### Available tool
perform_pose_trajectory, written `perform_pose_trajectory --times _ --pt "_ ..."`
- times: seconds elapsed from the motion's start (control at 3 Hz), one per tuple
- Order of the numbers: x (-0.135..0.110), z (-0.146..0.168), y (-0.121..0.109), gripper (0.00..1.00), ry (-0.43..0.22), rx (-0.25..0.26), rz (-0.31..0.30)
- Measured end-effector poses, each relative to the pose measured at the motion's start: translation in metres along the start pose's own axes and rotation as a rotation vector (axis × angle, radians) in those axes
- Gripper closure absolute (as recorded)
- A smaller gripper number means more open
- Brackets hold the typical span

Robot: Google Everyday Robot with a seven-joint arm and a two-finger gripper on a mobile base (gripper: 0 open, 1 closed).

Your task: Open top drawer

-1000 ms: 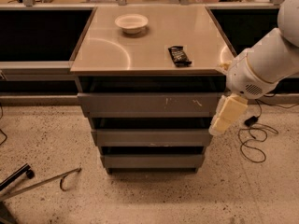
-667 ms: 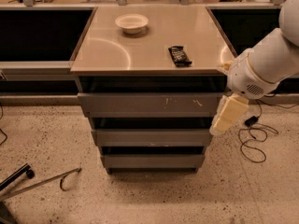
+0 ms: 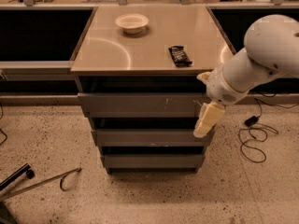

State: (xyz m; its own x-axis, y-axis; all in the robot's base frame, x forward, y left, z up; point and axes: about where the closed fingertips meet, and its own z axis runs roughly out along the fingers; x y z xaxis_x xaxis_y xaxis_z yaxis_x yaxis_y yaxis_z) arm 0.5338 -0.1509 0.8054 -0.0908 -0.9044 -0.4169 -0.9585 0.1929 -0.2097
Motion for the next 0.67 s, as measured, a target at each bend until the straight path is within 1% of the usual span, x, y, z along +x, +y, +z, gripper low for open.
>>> perform_pose_trajectory --times 0.33,0.67 --pt "-0.003 0.042 -0.016 0.00 -0.048 -0.021 -0.039" --pt "0.001 0.078 -0.033 0.00 -0.107 -0.029 -0.044"
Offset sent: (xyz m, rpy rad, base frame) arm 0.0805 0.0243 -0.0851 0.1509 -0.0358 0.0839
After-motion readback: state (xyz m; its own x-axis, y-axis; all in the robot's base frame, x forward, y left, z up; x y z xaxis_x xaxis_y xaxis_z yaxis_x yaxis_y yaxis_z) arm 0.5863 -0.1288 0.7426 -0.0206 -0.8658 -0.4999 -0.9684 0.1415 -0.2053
